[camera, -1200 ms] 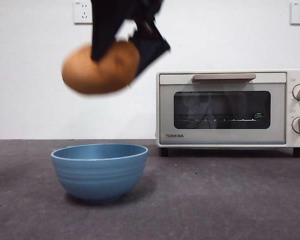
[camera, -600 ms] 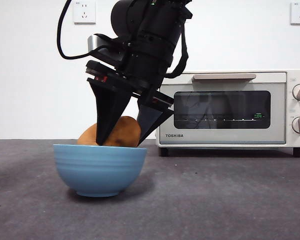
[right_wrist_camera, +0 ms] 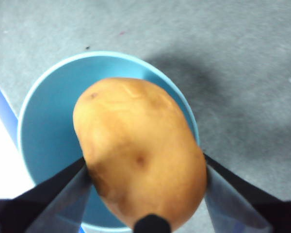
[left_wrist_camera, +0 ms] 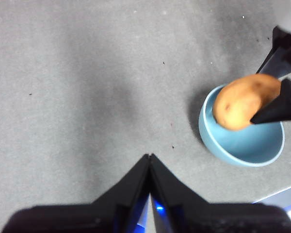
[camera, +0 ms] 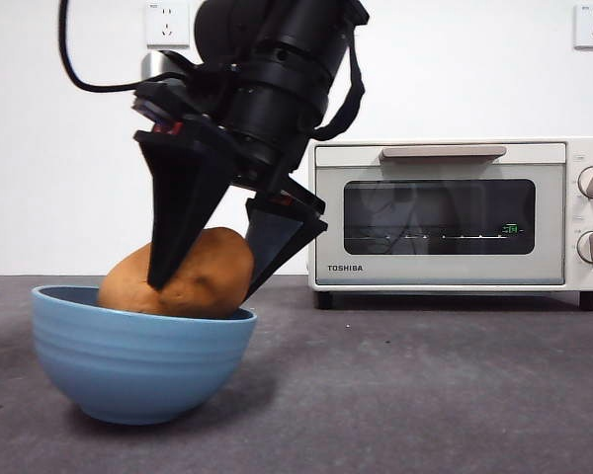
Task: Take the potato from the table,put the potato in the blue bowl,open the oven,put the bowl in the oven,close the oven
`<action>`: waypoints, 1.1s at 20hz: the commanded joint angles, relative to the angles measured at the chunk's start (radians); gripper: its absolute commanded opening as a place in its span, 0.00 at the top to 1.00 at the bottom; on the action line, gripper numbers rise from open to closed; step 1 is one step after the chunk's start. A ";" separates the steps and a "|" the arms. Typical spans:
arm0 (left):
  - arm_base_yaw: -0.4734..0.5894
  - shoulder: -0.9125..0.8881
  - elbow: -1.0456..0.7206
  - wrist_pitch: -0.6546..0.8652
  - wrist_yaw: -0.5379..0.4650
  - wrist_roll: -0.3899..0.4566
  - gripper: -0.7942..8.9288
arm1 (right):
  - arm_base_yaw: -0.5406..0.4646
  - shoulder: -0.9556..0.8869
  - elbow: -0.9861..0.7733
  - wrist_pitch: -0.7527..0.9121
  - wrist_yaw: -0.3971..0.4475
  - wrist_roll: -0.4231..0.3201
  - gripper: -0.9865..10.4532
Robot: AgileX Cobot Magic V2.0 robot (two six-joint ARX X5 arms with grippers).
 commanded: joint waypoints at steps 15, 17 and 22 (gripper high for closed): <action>-0.004 -0.010 0.002 0.005 0.003 -0.003 0.92 | 0.017 -0.087 -0.011 -0.002 0.010 0.019 0.61; -0.004 -0.010 0.002 0.005 0.003 -0.003 0.92 | 0.040 -0.087 -0.011 -0.022 0.007 0.026 0.61; -0.004 -0.010 0.002 0.005 0.003 -0.003 0.92 | 0.130 -0.087 -0.011 -0.006 0.134 0.026 0.40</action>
